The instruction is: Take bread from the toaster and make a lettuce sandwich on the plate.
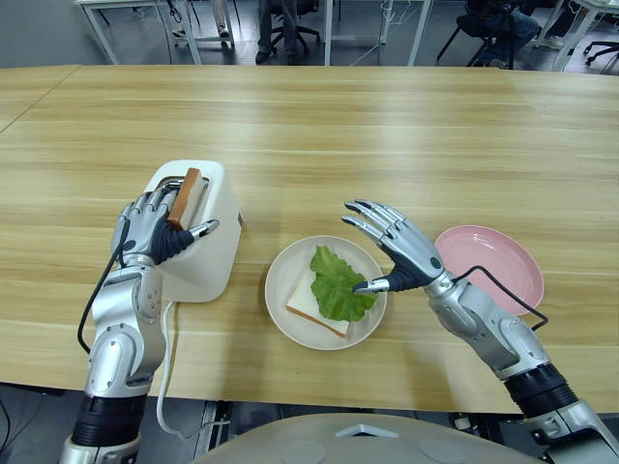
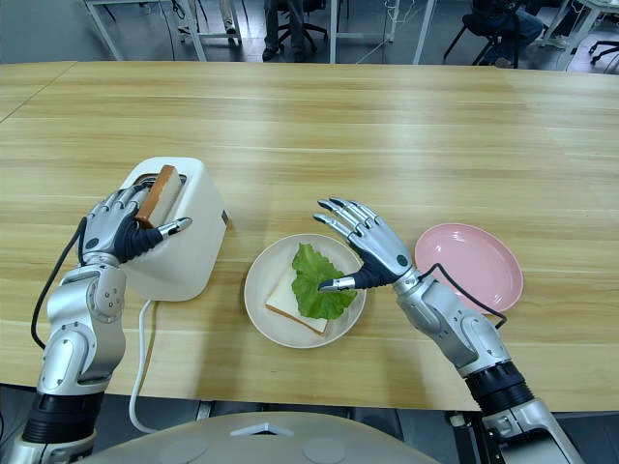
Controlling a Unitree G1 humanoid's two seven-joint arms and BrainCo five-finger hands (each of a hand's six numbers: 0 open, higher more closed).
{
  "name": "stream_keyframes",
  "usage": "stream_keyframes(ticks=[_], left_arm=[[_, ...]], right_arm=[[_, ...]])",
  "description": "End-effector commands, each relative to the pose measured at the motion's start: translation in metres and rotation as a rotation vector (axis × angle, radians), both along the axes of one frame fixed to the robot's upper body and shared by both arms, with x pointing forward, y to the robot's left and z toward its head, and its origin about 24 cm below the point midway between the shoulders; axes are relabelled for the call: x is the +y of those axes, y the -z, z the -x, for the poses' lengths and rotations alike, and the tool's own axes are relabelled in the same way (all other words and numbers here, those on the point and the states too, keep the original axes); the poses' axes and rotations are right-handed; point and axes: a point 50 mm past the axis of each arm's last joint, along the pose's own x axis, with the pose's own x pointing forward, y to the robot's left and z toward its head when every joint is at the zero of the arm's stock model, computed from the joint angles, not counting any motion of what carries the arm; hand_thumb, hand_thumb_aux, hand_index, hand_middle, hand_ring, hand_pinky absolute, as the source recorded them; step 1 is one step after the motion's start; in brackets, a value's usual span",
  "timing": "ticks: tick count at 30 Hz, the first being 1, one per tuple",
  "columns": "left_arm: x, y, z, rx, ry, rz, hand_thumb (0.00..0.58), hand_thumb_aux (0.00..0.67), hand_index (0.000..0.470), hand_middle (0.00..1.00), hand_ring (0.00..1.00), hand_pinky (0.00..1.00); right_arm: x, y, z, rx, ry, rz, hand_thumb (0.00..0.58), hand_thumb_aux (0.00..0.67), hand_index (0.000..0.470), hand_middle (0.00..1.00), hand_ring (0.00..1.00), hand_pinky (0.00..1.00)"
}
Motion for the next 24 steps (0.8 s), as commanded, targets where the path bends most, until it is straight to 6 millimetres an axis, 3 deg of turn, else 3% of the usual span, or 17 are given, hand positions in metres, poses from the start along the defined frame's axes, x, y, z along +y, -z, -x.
stream_keyframes(ticks=[1, 3, 11, 20, 24], left_arm=[[0.003, 0.005, -0.003, -0.018, -0.003, 0.031, 0.58, 0.67, 0.46, 0.0, 0.0, 0.0], [0.001, -0.01, -0.004, -0.132, 0.02, 0.047, 0.58, 0.67, 0.46, 1.0, 1.0, 1.0], [-0.005, -0.062, 0.003, -0.486, 0.111, 0.131, 0.58, 0.67, 0.46, 1.0, 1.0, 1.0], [-0.016, -0.097, 0.012, -0.724, 0.26, 0.274, 0.58, 0.67, 0.46, 1.0, 1.0, 1.0], [-0.036, -0.111, 0.015, -0.752, 0.438, 0.432, 0.58, 0.67, 0.46, 1.0, 1.0, 1.0]], right_arm=[[0.003, -0.006, 0.007, -0.006, -0.027, -0.034, 0.0, 0.0, 0.0, 0.0, 0.0, 0.0], [0.003, -0.007, 0.008, -0.004, -0.032, -0.049, 0.0, 0.0, 0.0, 0.0, 0.0, 0.0], [0.004, -0.006, 0.015, 0.003, -0.048, -0.08, 0.0, 0.0, 0.0, 0.0, 0.0, 0.0], [0.009, -0.006, 0.029, -0.041, -0.116, -0.086, 0.0, 0.0, 0.0, 0.0, 0.0, 0.0], [0.008, -0.013, 0.04, -0.164, -0.147, -0.059, 0.0, 0.0, 0.0, 0.0, 0.0, 0.0]])
